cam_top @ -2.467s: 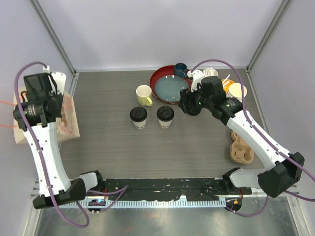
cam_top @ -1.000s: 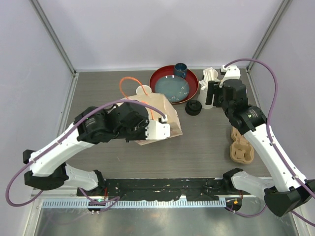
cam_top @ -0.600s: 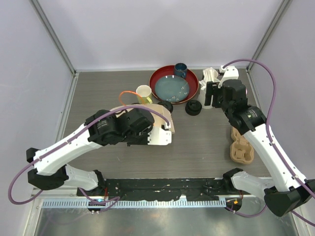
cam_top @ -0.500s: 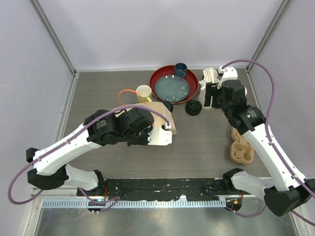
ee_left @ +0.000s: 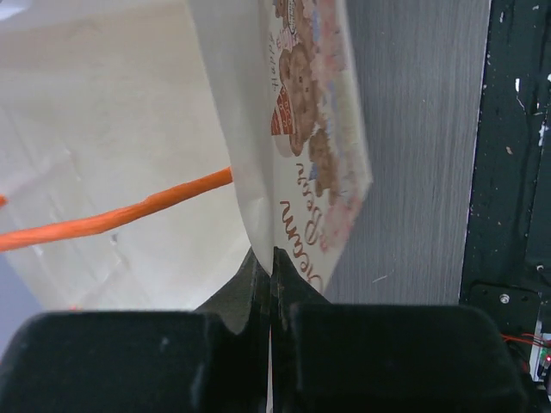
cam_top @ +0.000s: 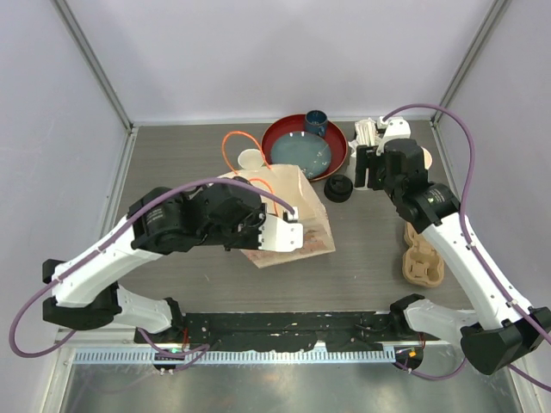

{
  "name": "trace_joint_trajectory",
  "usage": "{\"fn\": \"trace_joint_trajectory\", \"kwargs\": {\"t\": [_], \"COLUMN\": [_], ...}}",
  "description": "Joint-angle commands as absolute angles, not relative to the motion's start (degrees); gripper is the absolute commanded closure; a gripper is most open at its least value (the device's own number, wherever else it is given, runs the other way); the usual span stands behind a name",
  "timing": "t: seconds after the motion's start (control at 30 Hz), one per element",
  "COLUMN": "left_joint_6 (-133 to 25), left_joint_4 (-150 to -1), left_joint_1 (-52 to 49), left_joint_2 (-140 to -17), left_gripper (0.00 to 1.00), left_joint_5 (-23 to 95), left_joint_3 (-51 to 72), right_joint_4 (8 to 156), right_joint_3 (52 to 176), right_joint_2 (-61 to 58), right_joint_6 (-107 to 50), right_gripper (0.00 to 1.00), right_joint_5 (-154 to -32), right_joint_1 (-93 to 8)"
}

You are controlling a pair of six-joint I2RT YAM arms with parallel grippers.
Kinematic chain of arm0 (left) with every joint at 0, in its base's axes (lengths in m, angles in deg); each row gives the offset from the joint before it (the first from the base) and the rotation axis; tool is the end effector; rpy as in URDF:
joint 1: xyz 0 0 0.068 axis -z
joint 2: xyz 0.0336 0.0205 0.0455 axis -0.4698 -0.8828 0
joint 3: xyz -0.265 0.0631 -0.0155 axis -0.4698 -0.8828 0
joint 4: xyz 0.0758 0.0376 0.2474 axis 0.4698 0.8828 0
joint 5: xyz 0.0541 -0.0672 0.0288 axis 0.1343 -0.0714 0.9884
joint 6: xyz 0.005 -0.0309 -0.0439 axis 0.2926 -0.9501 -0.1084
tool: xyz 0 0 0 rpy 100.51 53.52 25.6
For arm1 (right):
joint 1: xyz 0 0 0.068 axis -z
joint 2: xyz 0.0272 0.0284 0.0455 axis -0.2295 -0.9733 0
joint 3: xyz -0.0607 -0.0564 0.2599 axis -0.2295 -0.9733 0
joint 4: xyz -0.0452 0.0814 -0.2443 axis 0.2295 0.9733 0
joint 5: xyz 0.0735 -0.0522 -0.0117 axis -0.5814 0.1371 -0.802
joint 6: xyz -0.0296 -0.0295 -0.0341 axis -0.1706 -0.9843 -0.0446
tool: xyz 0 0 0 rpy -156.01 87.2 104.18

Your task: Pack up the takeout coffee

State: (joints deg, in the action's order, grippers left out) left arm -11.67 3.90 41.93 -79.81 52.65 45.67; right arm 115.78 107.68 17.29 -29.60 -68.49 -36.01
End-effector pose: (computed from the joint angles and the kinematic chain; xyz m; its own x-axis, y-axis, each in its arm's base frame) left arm 0.0776 -0.1980 0.4677 0.2400 0.8083 -0.5376 0.8995 0.0231 0.4363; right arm 0.2167 0.0794 0.3868 -0.4365 -0.0771 -0.8964 -0.0827 0.9955 -0.0454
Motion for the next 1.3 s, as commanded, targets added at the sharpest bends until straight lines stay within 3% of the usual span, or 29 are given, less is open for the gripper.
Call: {"fn": "trace_joint_trajectory", "kwargs": {"t": [0.0, 0.33, 0.4, 0.43, 0.47, 0.53, 0.57, 0.67, 0.77, 0.8, 0.9, 1.0, 1.07, 1.13, 1.27], "left_joint_6": [-11.2, -10.6, -10.6, -10.6, -10.6, -10.7, -10.7, -12.1, -14.7, -15.1, -17.6, -19.9, -19.6, -17.4, -11.9], "left_joint_4": [19.4, 13.7, 12.9, 12.8, 12.8, 12.8, 13.0, 13.2, 12.5, 12.0, 10.2, 9.2, 10.6, 12.2, 13.4], "left_joint_1": [43.3, 43.4, 43.4, 43.4, 43.4, 43.4, 43.4, 43.4, 43.3, 42.7, 39.8, 29.8, 18.2, 10.3, 4.6], "left_joint_2": [-79.5, -79.4, -79.3, -79.3, -79.2, -79.0, -78.7, -78.3, -77.8, -77.2, -76.8, -78.3, -80.9, -82.5, -84.6], "left_gripper": [1.0, 1.0, 0.95, 0.9, 0.74, 0.61, 0.43, 0.19, 0.08, 0.06, 0.02, 0.06, 0.1, 0.11, 0.12], "left_joint_5": [52.6, 49.9, 49.5, 49.4, 49.3, 48.2, 47.6, 46.5, 46.3, 46.4, 46.5, 45.9, 44.3, 39.0, 32.8], "left_joint_3": [40.2, 29.9, 28.9, 28.8, 29.1, 29.9, 31.4, 35.8, 41.2, 42.6, 49.1, 57.2, 62.1, 62.8, 55.2], "right_joint_4": [113.6, 113.4, 113.5, 113.5, 113.6, 114.3, 115.0, 115.7, 115.6, 115.3, 114.3, 113.2, 113.5, 113.4, 113.8], "right_joint_3": [107.6, 107.1, 106.5, 106.3, 106.1, 105.5, 105.4, 104.2, 102.4, 101.3, 98.8, 96.8, 96.2, 96.0, 96.0], "right_joint_2": [18.1, 18.2, 18.2, 18.2, 18.2, 17.7, 17.6, 17.6, 18.8, 19.2, 21.7, 24.3, 25.5, 25.7, 24.8], "right_joint_6": [-30.3, -29.8, -29.8, -29.8, -29.8, -29.1, -28.7, -25.8, -22.0, -21.2, -17.5, -13.0, -11.5, -12.0, -13.2], "right_gripper": [0.25, 0.25, 0.25, 0.25, 0.25, 0.24, 0.24, 0.21, 0.09, 0.04, 0.0, 0.0, 0.0, 0.0, 0.0], "right_joint_5": [-68.8, -69.7, -69.7, -69.7, -69.1, -67.7, -66.9, -64.6, -62.4, -62.0, -60.8, -59.0, -57.3, -57.9, -60.2], "right_joint_1": [-35.9, -35.9, -35.9, -35.9, -35.9, -35.9, -35.9, -34.7, -33.0, -32.8, -31.9, -31.4, -30.9, -30.9, -30.9]}}
